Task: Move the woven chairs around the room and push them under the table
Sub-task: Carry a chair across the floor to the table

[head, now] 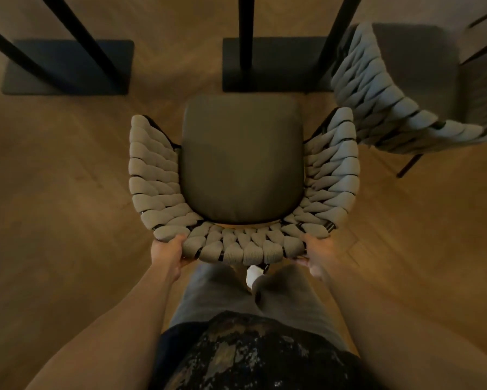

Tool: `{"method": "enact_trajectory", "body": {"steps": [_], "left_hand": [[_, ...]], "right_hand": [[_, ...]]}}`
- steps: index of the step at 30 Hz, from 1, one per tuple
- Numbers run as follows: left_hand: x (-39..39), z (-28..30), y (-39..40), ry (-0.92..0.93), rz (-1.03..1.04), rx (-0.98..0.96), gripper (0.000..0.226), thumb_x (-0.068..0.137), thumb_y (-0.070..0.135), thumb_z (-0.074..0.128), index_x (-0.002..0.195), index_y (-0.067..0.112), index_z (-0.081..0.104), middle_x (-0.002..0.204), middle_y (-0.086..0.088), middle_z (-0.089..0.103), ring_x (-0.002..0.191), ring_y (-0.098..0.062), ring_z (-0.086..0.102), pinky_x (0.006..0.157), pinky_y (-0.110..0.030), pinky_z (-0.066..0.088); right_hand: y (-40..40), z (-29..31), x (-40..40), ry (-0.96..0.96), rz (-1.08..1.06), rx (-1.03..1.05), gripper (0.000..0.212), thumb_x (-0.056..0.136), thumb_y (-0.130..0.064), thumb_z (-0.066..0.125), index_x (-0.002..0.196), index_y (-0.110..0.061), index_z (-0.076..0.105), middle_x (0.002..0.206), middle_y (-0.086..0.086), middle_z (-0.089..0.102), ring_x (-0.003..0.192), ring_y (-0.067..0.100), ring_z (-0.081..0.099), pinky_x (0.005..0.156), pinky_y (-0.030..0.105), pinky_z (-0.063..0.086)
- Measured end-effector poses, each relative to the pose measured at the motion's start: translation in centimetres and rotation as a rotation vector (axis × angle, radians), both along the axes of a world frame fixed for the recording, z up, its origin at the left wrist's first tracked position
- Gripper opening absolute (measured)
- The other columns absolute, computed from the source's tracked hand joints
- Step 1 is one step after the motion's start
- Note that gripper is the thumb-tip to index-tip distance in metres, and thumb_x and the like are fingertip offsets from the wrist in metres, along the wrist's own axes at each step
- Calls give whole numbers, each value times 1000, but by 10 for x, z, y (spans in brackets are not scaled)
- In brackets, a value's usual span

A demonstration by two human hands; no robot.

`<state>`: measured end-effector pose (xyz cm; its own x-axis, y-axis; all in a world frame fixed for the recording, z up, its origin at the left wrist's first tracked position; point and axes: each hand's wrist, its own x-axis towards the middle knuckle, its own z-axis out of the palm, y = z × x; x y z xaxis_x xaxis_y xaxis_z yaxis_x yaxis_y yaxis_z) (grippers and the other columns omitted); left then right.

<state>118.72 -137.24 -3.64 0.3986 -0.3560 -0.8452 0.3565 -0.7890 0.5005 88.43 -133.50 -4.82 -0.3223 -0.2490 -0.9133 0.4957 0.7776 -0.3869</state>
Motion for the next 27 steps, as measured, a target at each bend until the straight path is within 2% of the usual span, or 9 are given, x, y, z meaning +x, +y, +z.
{"method": "enact_trajectory", "body": {"steps": [3,6,9,11,15,18,20,23,27], "left_hand": [[-4,-3,-42,-15,5,7,39,96,7,65,130,21,52,114,-5,61,101,-30,61,73,-52,56],[-6,-5,-83,-20,-3,6,41,96,8,65,133,20,52,112,-4,61,101,-30,61,71,-51,57],[-6,-5,-122,-7,9,9,39,96,8,65,132,19,53,108,-4,62,99,-30,62,64,-47,56],[-5,-5,-146,-2,6,20,40,96,8,65,133,18,53,113,-6,62,102,-30,63,63,-46,56],[-3,-7,-189,8,-8,11,39,95,8,66,131,19,54,116,-5,64,102,-28,64,64,-46,57],[-4,-7,-216,19,-18,-1,30,96,6,64,121,21,57,114,-7,65,101,-29,64,78,-55,58],[-2,-8,-234,21,-27,1,29,95,6,65,120,20,56,116,-8,64,106,-31,64,88,-61,55],[1,-8,-257,21,-37,1,29,96,6,64,120,19,56,117,-9,64,104,-31,65,87,-60,56],[-2,-6,-284,15,-54,-14,36,97,6,62,130,16,54,119,-9,62,106,-32,63,84,-59,56]], "right_hand": [[-44,0,-3,12,8,6,39,101,-8,60,137,-15,49,121,14,65,112,37,66,71,53,62],[-85,2,-6,1,20,-1,31,102,-8,58,130,-17,52,109,10,65,108,35,65,80,57,59],[-124,3,-6,5,35,-3,30,101,-8,60,130,-13,52,109,11,65,99,33,66,66,51,60],[-149,2,-6,15,39,-6,36,100,-9,62,134,-11,51,116,14,66,96,32,68,57,46,61],[-197,3,-7,20,43,-2,38,100,-9,63,136,-12,50,123,17,66,100,33,69,54,44,61],[-228,5,-9,4,53,24,31,98,-8,65,126,-8,50,110,16,65,95,32,67,57,46,60],[-246,5,-9,-8,56,35,34,98,-7,64,129,-8,50,113,18,64,93,32,68,56,45,61],[-266,2,-7,-7,54,49,36,99,-8,62,133,-8,51,123,22,63,102,37,68,65,51,63],[-286,-2,-8,-22,48,56,26,101,-7,59,126,-8,52,109,19,63,90,32,67,82,58,60]]}}
